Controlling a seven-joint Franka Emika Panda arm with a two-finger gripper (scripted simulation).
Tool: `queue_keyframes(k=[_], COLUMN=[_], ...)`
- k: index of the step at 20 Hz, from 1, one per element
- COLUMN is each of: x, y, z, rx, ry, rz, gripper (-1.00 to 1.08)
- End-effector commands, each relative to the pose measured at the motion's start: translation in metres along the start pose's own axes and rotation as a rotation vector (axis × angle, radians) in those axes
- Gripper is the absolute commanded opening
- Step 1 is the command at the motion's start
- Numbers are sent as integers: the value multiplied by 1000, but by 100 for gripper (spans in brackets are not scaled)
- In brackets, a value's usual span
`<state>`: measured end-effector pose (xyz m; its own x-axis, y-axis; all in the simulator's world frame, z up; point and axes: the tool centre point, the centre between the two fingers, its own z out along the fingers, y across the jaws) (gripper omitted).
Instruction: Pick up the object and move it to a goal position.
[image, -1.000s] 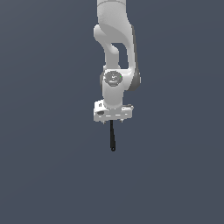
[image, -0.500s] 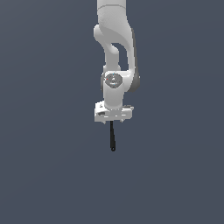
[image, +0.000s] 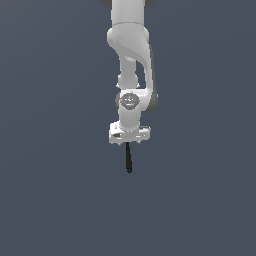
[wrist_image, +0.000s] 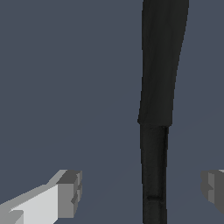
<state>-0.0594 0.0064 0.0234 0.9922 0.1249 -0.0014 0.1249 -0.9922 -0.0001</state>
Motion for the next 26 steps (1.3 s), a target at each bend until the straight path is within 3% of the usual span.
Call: queue_keyframes(k=[1, 3, 4, 17, 26], x=[1, 1, 1, 1, 12], y=[0, 0, 0, 0, -16], z=[5, 6, 6, 3, -37], rx=[0, 0, 0, -1, -1], ry=[1, 1, 1, 1, 1], rz=[0, 0, 0, 2, 2], gripper=[100, 100, -100, -100, -100])
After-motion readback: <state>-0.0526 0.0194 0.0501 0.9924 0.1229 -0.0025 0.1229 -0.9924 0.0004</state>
